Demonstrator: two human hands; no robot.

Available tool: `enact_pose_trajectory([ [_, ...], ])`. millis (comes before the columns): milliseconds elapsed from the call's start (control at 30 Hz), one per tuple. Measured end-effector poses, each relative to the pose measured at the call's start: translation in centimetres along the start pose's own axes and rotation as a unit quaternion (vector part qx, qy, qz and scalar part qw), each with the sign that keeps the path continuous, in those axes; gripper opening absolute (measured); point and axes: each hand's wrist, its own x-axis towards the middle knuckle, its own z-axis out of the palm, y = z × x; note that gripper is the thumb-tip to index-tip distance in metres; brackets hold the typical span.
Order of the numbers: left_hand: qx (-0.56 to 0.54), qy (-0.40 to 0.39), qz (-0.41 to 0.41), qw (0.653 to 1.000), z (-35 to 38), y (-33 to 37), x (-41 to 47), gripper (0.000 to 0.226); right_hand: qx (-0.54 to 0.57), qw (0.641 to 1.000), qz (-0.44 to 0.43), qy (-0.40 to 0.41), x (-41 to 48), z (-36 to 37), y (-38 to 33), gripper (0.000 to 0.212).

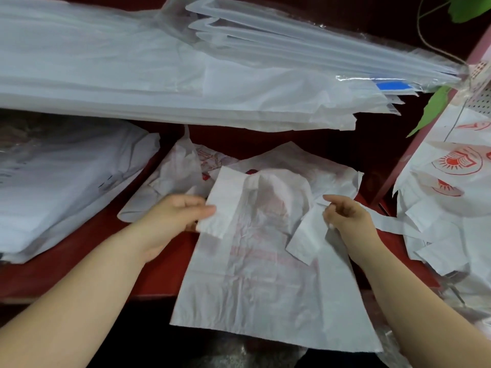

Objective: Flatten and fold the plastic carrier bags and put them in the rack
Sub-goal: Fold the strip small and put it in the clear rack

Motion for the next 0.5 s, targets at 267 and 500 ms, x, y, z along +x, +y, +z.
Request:
enact_pose_trajectory([
  [267, 0.338, -0.127, 0.093, 0.928, -0.5, -5.5, -3.2, 0.044, 0.069, 0.996, 0.035, -0.043, -0.5, -1.4, -0.9, 0.044],
  [500, 0.111, 0.108, 0.046, 0.987, -0.3, -2.1, -2.4, 0.041, -0.006, 0.996, 0.008, -0.094, -1.7, -2.1, -0.7, 0.05],
])
